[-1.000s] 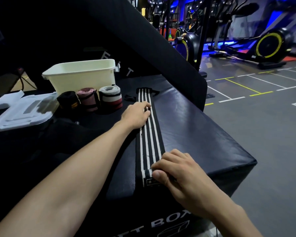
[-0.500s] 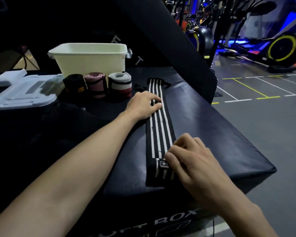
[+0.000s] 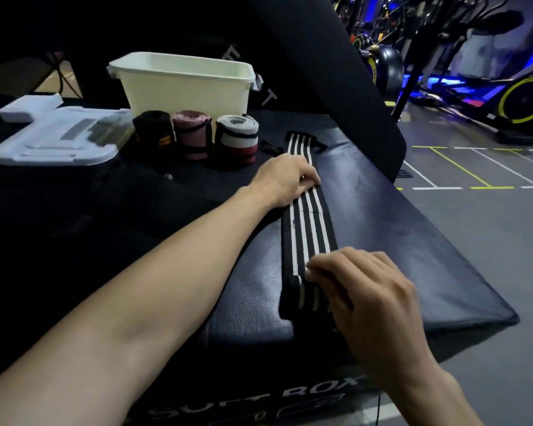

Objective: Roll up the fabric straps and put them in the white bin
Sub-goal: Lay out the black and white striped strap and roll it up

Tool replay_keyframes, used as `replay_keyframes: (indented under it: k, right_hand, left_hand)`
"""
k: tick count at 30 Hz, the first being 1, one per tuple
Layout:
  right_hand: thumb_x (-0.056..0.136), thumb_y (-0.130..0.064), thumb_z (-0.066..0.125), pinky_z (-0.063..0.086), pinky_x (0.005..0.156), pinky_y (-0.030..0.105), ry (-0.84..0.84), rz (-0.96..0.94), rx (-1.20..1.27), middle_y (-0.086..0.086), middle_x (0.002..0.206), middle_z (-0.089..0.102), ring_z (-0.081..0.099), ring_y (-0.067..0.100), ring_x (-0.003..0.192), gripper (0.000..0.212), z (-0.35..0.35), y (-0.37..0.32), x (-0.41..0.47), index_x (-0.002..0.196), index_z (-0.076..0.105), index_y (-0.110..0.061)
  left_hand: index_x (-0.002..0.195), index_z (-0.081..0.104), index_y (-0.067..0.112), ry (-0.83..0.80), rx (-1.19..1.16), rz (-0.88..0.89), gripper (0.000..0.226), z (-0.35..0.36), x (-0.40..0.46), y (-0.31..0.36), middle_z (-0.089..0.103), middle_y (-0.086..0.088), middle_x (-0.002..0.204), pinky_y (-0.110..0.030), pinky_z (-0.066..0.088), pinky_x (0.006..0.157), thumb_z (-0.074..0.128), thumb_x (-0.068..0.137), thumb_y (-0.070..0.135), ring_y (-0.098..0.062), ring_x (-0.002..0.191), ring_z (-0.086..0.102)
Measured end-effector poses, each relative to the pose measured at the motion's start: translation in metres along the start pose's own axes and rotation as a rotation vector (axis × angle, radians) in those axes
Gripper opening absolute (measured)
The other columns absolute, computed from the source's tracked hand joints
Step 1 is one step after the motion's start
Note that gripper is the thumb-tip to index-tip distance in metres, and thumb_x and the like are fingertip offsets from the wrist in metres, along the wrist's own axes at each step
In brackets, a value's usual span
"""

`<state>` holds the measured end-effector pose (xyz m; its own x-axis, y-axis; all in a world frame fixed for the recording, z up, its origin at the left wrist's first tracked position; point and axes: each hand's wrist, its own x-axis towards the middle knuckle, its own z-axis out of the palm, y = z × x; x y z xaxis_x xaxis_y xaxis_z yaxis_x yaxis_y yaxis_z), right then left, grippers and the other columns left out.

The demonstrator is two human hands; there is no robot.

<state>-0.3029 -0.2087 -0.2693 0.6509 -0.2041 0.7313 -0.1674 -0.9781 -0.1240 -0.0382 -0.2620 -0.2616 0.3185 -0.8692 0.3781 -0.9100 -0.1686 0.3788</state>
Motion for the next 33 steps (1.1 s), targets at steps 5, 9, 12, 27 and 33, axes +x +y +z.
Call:
replay_keyframes:
  k: [5, 9, 12, 27, 33]
  right_hand:
    - [0.091, -0.051, 0.070, 0.049, 0.085, 0.034, -0.119, -0.026, 0.094, -0.012, 0.105, 0.071, 0.066, 0.008, 0.095, 0.033, -0.005, 0.012, -0.010, 0.104, 0.076, -0.021]
    - [0.089, -0.047, 0.068, 0.047, 0.091, 0.028, -0.147, 0.005, 0.144, -0.014, 0.114, 0.069, 0.063, 0.006, 0.103, 0.038, 0.000, 0.015, -0.015, 0.117, 0.072, -0.021]
    - [0.091, -0.043, 0.063, 0.046, 0.089, 0.028, -0.164, -0.005, 0.138, -0.014, 0.110, 0.069, 0.062, 0.007, 0.099, 0.031, 0.001, 0.014, -0.008, 0.112, 0.071, -0.021]
    - [0.103, -0.047, 0.037, 0.045, 0.077, 0.043, -0.296, 0.207, 0.141, -0.012, 0.092, 0.047, 0.045, 0.017, 0.087, 0.038, 0.006, 0.007, 0.012, 0.086, 0.065, -0.027]
    - [0.101, -0.045, 0.035, 0.048, 0.075, 0.049, -0.364, 0.266, 0.145, -0.013, 0.079, 0.051, 0.055, 0.020, 0.080, 0.033, 0.011, 0.012, 0.029, 0.075, 0.049, -0.031]
  left_hand:
    - [0.145, 0.057, 0.032, -0.292, 0.072, -0.033, 0.069, -0.015, -0.009, 0.009, 0.047, 0.007, 0.156, -0.039, 0.031, 0.120, 0.050, 0.091, 0.074, -0.014, 0.147, 0.039]
    - [0.163, 0.019, 0.030, -0.470, 0.172, -0.051, 0.086, -0.010, -0.019, 0.015, 0.008, 0.002, 0.173, -0.051, 0.002, 0.128, 0.031, 0.094, 0.079, -0.015, 0.159, 0.002]
    - [0.163, 0.018, 0.032, -0.444, 0.166, -0.057, 0.085, -0.008, -0.020, 0.015, 0.007, 0.003, 0.173, -0.051, 0.000, 0.127, 0.030, 0.094, 0.080, -0.016, 0.159, 0.000]
    - [0.159, 0.029, 0.040, -0.409, 0.169, -0.035, 0.085, -0.007, -0.021, 0.024, 0.017, 0.005, 0.171, -0.053, 0.007, 0.127, 0.040, 0.087, 0.084, -0.018, 0.158, 0.008]
    - [0.157, 0.032, 0.043, -0.382, 0.136, -0.048, 0.086, -0.004, -0.021, 0.022, 0.019, 0.007, 0.170, -0.054, 0.005, 0.126, 0.042, 0.085, 0.087, -0.018, 0.158, 0.007]
